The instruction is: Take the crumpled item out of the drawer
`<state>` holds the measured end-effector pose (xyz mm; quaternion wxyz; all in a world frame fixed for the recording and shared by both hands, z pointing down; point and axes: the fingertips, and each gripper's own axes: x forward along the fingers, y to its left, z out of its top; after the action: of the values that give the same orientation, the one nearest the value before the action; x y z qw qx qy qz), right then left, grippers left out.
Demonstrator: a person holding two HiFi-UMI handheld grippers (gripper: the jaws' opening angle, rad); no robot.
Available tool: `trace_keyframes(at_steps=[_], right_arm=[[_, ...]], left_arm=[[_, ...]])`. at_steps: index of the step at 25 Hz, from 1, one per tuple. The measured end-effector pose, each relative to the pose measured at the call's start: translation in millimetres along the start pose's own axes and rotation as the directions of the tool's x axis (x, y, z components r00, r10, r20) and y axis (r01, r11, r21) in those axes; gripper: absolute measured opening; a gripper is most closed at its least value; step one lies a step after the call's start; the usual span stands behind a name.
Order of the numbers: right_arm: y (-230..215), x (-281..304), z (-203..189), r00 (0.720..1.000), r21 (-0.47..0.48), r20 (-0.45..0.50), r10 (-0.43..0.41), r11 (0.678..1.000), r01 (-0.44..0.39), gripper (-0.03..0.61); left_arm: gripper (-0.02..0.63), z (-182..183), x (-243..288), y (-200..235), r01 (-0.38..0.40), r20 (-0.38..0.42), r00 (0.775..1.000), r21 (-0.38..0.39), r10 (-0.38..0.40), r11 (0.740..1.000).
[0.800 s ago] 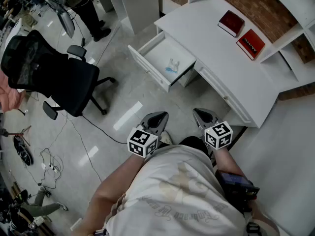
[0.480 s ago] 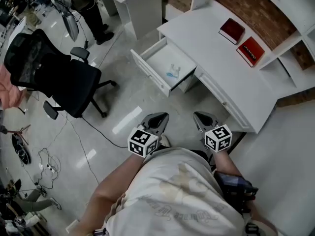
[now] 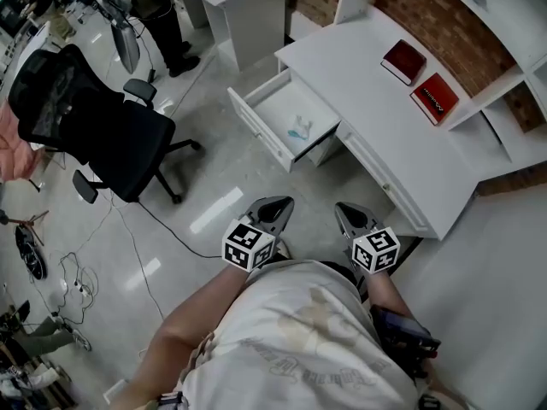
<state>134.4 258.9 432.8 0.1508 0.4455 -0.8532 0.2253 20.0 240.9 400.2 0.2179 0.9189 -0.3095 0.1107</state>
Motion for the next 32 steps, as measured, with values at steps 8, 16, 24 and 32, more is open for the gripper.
trace_keyframes(at_steps=[8,16,24,32], right_arm=[[-7.5,2.1,11.1,1.0,0.013,0.019,-0.018,1.0,0.018,0.026],[4.7,16.9,19.9,1.0,0.004,0.026,0.003,1.0,-0.003,0.026],[7.8,19.9,19.4,1.0,0.0,0.013,0.008,1.0,-0.008,0.026],[23.7,38.6,22.6,0.998,-0.013,0.004,0.069,0.998,-0.069,0.026]], left_arm=[[0.027,8.3,5.3,4.0,0.014,0.003,1.0,0.017,-0.014,1.0],[0.028,12.1,-2.0,15.5,0.0,0.007,1.0,0.022,0.0,1.0],[0.028,7.1,-16.9,18.0,-0.032,0.017,0.999,0.014,0.032,0.999],[0.028,3.2,-33.7,27.0,-0.084,0.025,0.996,-0.004,0.084,0.996]])
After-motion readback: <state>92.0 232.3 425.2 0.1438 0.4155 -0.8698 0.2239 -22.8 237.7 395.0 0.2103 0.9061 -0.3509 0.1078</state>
